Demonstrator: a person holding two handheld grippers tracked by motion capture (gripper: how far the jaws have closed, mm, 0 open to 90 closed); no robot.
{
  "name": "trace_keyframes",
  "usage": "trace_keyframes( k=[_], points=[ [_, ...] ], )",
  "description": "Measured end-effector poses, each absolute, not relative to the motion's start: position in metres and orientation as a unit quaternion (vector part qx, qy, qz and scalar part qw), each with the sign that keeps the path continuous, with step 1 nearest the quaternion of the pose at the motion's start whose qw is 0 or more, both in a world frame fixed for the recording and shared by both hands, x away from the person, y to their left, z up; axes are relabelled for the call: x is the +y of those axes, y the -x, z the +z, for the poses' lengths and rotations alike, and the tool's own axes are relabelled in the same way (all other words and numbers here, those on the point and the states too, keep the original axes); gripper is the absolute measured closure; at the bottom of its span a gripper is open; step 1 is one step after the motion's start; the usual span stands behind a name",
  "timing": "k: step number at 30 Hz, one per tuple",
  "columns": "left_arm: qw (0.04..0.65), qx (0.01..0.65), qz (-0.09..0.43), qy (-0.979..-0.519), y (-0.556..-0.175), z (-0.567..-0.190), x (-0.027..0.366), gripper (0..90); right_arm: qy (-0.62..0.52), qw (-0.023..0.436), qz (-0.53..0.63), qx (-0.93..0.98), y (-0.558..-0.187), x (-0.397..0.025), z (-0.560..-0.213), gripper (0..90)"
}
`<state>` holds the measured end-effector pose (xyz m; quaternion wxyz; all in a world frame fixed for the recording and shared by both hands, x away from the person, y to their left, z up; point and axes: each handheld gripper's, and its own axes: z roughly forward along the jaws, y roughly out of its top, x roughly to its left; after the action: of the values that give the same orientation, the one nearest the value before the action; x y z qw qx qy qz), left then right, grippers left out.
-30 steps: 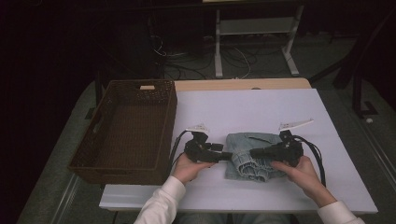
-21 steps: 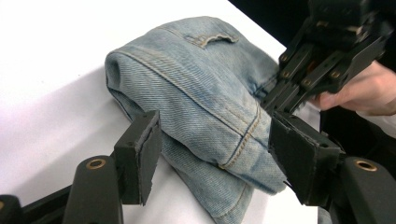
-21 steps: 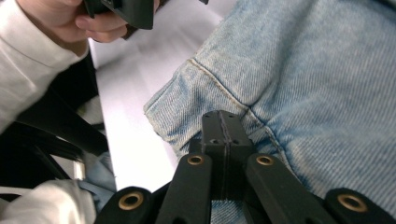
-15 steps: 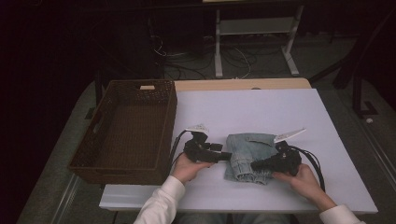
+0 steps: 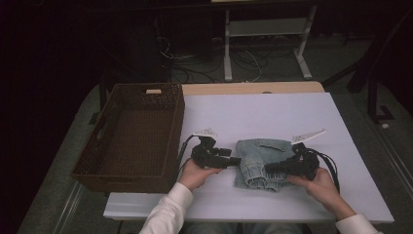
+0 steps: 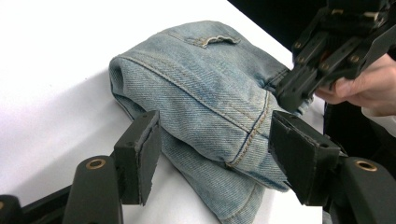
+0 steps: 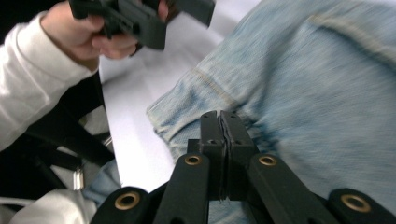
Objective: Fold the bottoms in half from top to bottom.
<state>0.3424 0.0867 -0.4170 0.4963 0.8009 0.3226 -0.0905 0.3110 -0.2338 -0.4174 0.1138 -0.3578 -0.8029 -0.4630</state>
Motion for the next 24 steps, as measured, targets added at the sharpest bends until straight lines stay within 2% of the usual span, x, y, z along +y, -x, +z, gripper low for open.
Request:
trace_keyframes(
  k=[14, 17, 24],
  points=[
    [0.512, 0.309, -0.069, -0.799, -0.343, -0.394, 0.091, 34.2, 0.418, 0.048, -0.526, -0.739, -0.309, -0.296, -0.391, 77.8],
    [0.517, 0.305, -0.05, -0.799, -0.344, -0.385, 0.091, 34.3, 0.435, 0.022, -0.524, -0.732, -0.308, -0.306, -0.389, 71.3],
    [0.512, 0.299, -0.031, -0.805, -0.35, -0.372, 0.086, 33.7, 0.468, -0.012, -0.525, -0.711, -0.305, -0.316, -0.387, 46.8]
  ],
)
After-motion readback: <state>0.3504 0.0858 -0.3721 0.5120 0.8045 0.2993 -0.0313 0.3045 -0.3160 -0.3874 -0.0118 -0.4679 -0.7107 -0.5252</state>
